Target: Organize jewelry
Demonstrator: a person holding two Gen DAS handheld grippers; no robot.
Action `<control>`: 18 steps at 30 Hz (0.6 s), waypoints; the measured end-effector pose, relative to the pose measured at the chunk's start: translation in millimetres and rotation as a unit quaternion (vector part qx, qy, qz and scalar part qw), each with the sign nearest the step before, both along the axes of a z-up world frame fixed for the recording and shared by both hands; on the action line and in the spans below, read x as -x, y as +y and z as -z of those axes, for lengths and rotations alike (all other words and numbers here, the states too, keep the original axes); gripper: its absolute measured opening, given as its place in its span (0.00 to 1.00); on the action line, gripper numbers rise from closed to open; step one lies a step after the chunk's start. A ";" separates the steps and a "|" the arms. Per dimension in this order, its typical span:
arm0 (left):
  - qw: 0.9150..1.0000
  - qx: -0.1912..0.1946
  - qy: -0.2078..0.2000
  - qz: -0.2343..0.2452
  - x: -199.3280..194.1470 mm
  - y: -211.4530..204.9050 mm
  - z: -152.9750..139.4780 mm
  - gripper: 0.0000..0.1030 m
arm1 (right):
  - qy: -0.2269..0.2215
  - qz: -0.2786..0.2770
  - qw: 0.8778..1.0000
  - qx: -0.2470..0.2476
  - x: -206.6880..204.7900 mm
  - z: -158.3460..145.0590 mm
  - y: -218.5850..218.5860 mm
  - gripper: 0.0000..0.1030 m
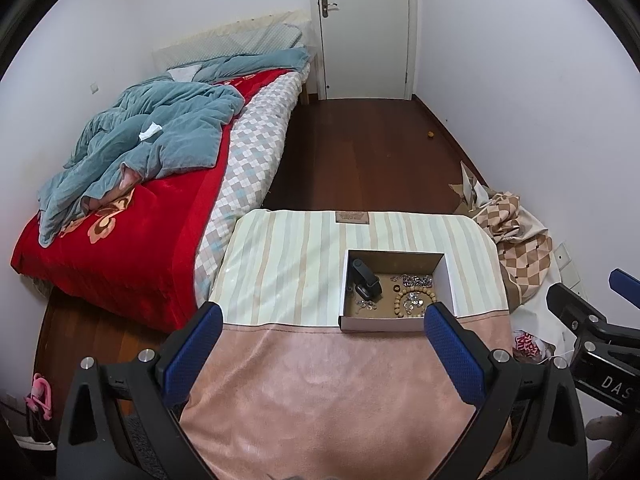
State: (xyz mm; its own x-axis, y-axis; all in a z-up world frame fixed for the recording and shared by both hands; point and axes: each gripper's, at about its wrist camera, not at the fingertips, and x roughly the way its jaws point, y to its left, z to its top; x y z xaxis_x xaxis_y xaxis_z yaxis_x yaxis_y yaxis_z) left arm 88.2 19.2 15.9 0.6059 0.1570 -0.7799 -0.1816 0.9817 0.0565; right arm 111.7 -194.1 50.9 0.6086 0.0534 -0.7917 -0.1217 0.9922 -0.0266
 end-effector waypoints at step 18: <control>1.000 0.001 -0.003 0.002 -0.7 -7.2 -6.3 1.00 | -0.002 0.000 1.000 0.000 -2.8 -2.6 -4.0 1.00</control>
